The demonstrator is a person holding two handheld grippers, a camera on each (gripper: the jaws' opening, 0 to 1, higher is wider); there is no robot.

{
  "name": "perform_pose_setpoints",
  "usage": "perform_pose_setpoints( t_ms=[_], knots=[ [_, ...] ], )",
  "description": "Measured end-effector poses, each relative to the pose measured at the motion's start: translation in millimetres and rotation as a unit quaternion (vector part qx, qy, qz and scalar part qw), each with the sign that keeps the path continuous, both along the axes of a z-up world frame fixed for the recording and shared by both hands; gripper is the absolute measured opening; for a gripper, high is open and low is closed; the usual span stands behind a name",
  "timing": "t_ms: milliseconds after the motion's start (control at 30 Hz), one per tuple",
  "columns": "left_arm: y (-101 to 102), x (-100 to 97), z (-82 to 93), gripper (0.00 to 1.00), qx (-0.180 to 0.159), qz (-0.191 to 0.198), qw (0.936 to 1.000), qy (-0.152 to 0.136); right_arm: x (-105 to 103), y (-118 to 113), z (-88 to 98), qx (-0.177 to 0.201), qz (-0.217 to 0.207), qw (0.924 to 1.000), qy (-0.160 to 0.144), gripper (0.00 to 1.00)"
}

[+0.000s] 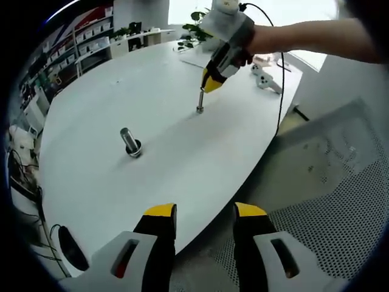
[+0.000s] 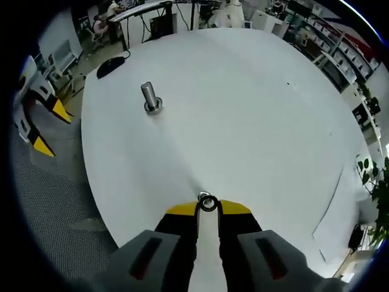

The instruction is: Place the washer onto the threaded stud by aligning its center hole with the stud, sliding it down to the base, and recovering from edge contact or off-axis alignment until the washer reaches the visible bottom stop.

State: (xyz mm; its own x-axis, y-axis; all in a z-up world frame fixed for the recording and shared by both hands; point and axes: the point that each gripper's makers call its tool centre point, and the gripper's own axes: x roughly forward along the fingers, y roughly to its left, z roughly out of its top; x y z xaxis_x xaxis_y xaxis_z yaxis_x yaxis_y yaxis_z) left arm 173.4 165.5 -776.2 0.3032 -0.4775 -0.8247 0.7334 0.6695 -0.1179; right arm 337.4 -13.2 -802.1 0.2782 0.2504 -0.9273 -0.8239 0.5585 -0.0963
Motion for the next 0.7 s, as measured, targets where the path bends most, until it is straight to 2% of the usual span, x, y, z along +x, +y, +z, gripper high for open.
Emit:
perform_pose_setpoints(
  t_ms=[500,700],
  knots=[
    [0,-0.8,-1.0,0.35,0.000,0.002,1.0000,0.004,1,3,-15.8,-0.023,0.022,0.9993,0.018,0.14],
    [1,-1.6,-2.1,0.35,0.003,0.000,1.0000,0.006,1,1,-24.7,-0.027,0.017,0.9990,0.032,0.14]
  ],
)
